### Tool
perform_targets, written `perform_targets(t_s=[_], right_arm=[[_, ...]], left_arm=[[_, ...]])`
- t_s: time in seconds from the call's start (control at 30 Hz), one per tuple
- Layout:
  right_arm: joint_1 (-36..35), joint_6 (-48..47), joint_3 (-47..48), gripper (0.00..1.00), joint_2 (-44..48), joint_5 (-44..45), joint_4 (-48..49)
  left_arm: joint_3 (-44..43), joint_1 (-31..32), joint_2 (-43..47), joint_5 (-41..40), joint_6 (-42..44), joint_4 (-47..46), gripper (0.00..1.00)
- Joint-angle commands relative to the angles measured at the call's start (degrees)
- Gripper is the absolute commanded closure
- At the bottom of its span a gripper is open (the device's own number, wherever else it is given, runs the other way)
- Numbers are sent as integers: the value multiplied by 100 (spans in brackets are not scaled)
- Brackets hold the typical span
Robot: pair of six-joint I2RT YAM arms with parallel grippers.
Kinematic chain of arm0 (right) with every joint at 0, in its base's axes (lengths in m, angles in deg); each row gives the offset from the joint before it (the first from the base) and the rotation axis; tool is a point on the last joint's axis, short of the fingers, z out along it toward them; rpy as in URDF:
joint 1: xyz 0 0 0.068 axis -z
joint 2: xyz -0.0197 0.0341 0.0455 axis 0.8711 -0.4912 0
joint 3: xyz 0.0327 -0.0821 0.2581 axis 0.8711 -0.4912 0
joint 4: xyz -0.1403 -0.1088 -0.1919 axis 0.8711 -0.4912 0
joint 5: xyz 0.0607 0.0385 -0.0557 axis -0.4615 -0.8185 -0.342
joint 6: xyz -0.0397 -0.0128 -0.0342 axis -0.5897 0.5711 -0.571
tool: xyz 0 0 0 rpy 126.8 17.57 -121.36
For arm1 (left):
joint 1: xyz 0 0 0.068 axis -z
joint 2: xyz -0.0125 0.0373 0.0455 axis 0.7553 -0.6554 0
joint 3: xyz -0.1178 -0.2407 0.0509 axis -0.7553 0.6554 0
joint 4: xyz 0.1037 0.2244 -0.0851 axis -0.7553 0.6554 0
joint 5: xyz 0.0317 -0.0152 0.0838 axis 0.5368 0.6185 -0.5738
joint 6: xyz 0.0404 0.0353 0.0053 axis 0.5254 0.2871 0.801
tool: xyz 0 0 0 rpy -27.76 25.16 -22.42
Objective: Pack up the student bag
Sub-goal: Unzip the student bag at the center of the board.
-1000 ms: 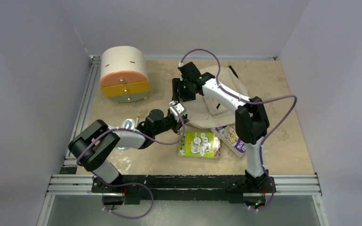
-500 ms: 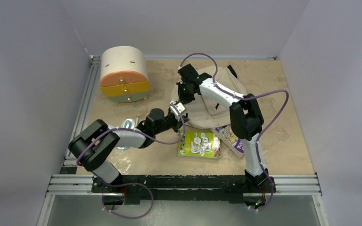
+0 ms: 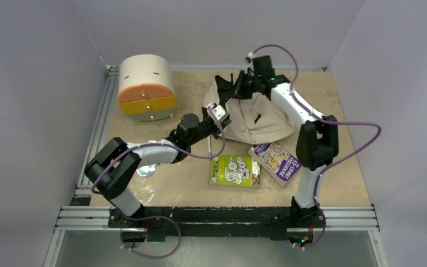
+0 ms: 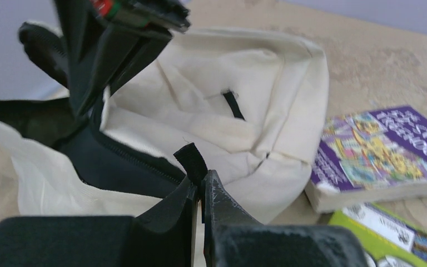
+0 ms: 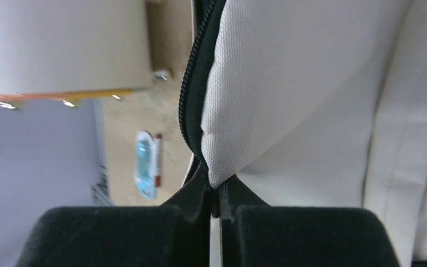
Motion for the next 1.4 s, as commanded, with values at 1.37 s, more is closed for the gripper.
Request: perform_targets(t_s=[1.37], right_arm=[[1473, 2346, -488, 100, 1624, -252, 3153]], left_arm=[[-3478, 640, -2207, 866, 260, 270, 100]])
